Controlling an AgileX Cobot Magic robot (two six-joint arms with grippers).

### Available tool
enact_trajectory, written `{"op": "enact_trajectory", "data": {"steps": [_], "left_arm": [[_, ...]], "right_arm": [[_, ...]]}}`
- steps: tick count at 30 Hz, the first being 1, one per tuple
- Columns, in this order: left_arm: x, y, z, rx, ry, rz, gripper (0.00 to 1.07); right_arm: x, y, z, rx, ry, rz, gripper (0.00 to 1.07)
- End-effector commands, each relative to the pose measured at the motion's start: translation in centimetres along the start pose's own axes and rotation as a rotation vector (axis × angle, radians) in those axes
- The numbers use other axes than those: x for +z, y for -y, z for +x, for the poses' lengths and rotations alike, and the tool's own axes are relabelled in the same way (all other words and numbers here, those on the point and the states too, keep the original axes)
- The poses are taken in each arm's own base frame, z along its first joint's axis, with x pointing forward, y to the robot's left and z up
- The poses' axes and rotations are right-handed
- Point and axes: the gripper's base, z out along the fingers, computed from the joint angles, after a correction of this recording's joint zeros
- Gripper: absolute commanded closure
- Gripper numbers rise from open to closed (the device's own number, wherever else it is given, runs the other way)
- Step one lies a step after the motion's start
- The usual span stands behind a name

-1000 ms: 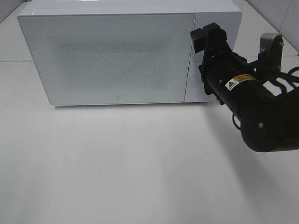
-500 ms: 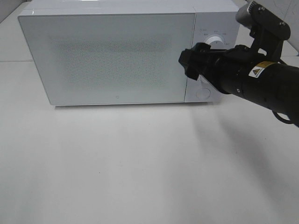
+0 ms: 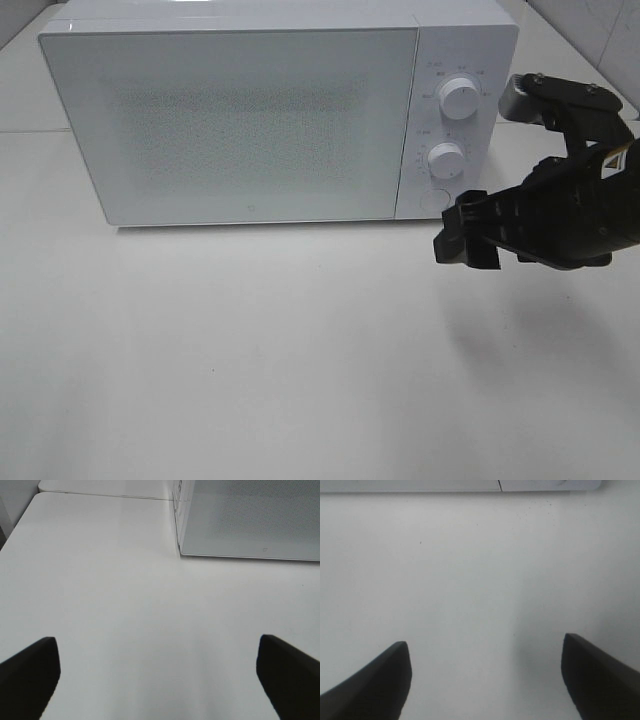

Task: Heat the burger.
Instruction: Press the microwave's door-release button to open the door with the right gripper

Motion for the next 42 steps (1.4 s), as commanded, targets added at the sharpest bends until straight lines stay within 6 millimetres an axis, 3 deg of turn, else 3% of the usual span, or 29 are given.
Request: {"op": "enact_trajectory", "data": {"steps": [1, 19, 24, 30, 32, 42], "left_arm": [[-0.2, 0.0, -0.1, 0.000, 0.030, -0.002, 0.06], [-0.2, 0.0, -0.1, 0.000, 0.030, -0.002, 0.06], [-0.2, 0.0, -0.1, 0.000, 0.030, -0.002, 0.06], [-0.2, 0.0, -0.1, 0.000, 0.030, -0.002, 0.06], [-0.2, 0.0, -0.1, 0.000, 0.030, -0.002, 0.06], [-0.2, 0.0, -0.1, 0.000, 0.030, -0.002, 0.06]], "right_arm": [[-1.3, 0.3, 0.2, -0.074, -0.026, 0.033, 0.32], [-7.5, 0.9, 2.4, -0.177, -0.087, 0.096, 0.32], [-11.0, 0.8, 3.4, -0.180, -0.002, 0.085, 0.32], [-13.8, 0.9, 4.6, -0.183, 0.088, 0.072, 0.32], [-16.1, 1.1, 6.0, -0.186, 0.166, 0.060, 0.32], [-19.6, 1.6, 9.1, -0.182, 0.291, 0.049, 0.32]]}}
